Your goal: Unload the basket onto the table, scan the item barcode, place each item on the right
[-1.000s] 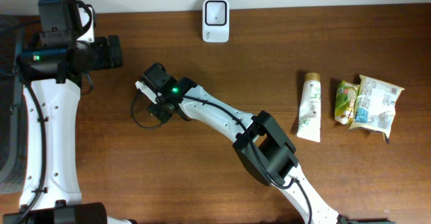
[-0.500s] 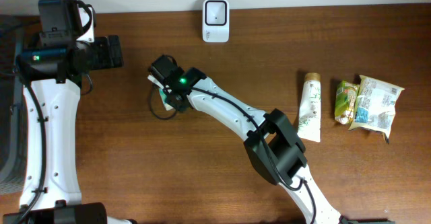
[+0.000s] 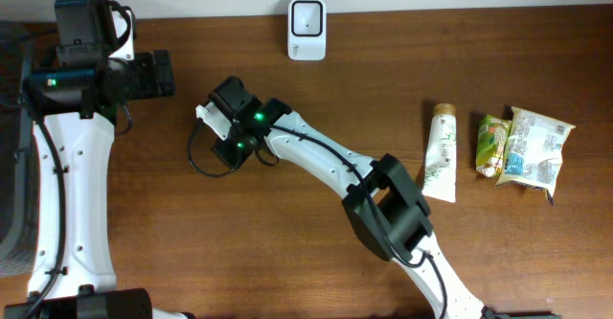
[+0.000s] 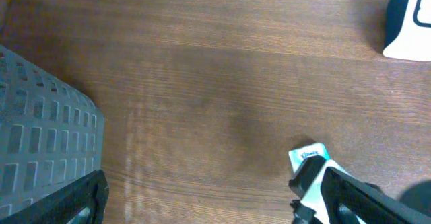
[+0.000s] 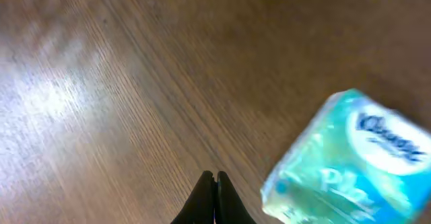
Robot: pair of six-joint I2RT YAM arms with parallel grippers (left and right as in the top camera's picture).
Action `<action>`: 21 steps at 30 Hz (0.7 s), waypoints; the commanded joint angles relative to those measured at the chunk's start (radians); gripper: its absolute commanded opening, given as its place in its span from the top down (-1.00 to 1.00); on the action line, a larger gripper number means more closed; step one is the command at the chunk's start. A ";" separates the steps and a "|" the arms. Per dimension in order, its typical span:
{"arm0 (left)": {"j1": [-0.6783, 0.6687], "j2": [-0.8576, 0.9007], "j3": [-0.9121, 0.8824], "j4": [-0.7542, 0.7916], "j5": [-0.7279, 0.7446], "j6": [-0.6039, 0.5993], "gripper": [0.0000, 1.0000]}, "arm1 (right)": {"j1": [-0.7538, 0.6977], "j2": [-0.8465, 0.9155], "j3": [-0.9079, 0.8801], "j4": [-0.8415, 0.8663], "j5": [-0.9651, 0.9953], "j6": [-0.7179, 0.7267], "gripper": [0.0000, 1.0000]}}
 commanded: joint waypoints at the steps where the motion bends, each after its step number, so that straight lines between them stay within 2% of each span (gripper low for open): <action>1: 0.002 -0.016 0.003 0.001 -0.007 -0.010 -0.98 | -0.003 0.021 0.008 0.003 0.002 0.013 0.92; 3: 0.002 -0.016 0.003 0.001 -0.007 -0.010 -0.98 | -0.019 0.022 0.008 -0.011 0.019 0.016 0.92; 8: 0.002 -0.016 0.003 0.001 -0.007 -0.010 -0.98 | -0.093 0.022 0.008 -0.079 0.209 0.128 0.92; 14: 0.002 -0.016 0.003 0.001 -0.007 -0.010 -0.98 | -0.196 0.022 0.007 -0.094 0.232 0.266 0.92; 16: 0.002 -0.016 0.003 0.001 -0.007 -0.010 -0.98 | -0.224 0.022 0.007 -0.090 0.180 0.328 0.92; 19: 0.002 -0.016 0.003 0.001 -0.007 -0.010 -0.98 | -0.245 0.008 0.014 -0.081 -0.094 0.323 0.62; 21: 0.002 -0.016 0.003 0.001 -0.007 -0.010 -0.98 | -0.245 -0.006 0.021 -0.068 -0.152 0.328 0.48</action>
